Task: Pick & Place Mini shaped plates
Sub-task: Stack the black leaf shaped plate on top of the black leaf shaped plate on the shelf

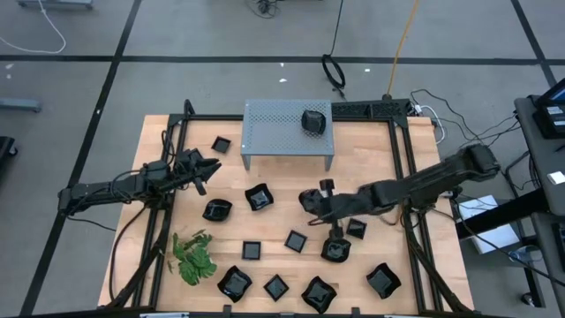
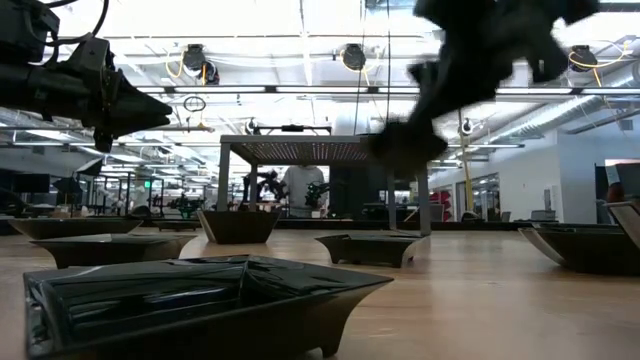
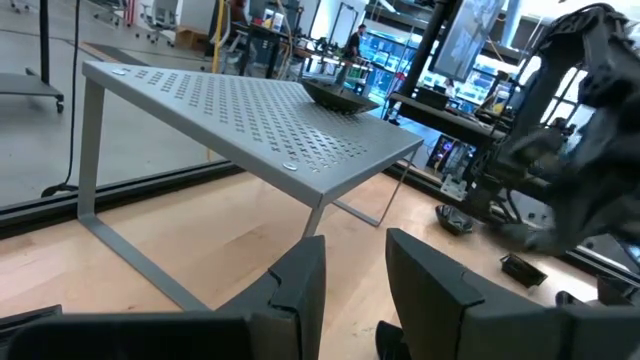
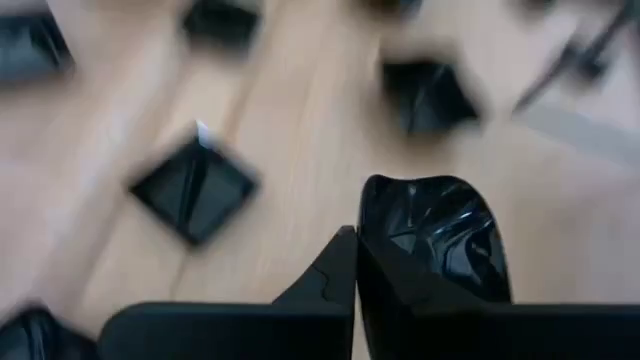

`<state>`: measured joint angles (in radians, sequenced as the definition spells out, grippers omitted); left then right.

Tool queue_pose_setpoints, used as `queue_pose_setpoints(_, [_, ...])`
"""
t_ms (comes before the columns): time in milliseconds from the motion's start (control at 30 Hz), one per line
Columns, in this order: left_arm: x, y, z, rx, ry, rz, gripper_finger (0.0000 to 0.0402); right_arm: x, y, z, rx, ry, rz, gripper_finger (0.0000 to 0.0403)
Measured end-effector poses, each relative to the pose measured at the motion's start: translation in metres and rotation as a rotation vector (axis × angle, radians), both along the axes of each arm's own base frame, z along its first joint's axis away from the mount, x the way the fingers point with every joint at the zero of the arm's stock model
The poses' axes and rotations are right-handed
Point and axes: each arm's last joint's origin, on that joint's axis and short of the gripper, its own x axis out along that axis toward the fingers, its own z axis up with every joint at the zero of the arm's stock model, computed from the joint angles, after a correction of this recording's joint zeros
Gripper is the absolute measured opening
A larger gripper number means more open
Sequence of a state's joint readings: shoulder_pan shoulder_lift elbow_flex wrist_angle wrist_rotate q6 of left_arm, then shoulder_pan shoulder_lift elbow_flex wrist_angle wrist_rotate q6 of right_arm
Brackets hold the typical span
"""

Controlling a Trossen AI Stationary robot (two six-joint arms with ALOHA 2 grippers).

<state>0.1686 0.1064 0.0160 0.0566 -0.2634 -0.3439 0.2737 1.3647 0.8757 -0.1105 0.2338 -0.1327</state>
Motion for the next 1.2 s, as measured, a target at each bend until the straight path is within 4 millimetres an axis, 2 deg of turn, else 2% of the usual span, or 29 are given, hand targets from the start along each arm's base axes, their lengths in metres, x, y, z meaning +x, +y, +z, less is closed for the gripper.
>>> queue_pose_setpoints(200, [0.000, 0.000, 0.000, 0.000, 0.000, 0.001, 0.0111, -0.019, -0.004, 0.054, -0.149, -0.292, 0.031, 0.0000])
queue_pose_setpoints(400, [0.000, 0.000, 0.000, 0.000, 0.000, 0.000, 0.0111, -0.030, -0.034, 0.079, -0.517, -0.350, -0.095, 0.0000])
queue_pose_setpoints(600, [0.000, 0.000, 0.000, 0.000, 0.000, 0.000, 0.0111, -0.028, -0.086, 0.081, -0.802, -0.228, -0.113, 0.0000])
queue_pose_setpoints(867, [0.000, 0.000, 0.000, 0.000, 0.000, 0.001, 0.0111, -0.041, -0.158, 0.080, -0.806, -0.215, -0.059, 0.0000])
queue_pose_setpoints(1033, [0.000, 0.000, 0.000, 0.000, 0.000, 0.000, 0.0111, -0.049, -0.184, 0.076, -0.849, -0.175, -0.029, 0.0000])
queue_pose_setpoints(1200, [0.000, 0.000, 0.000, 0.000, 0.000, 0.000, 0.0111, -0.050, -0.194, 0.063, -0.826, -0.081, -0.002, 0.0000])
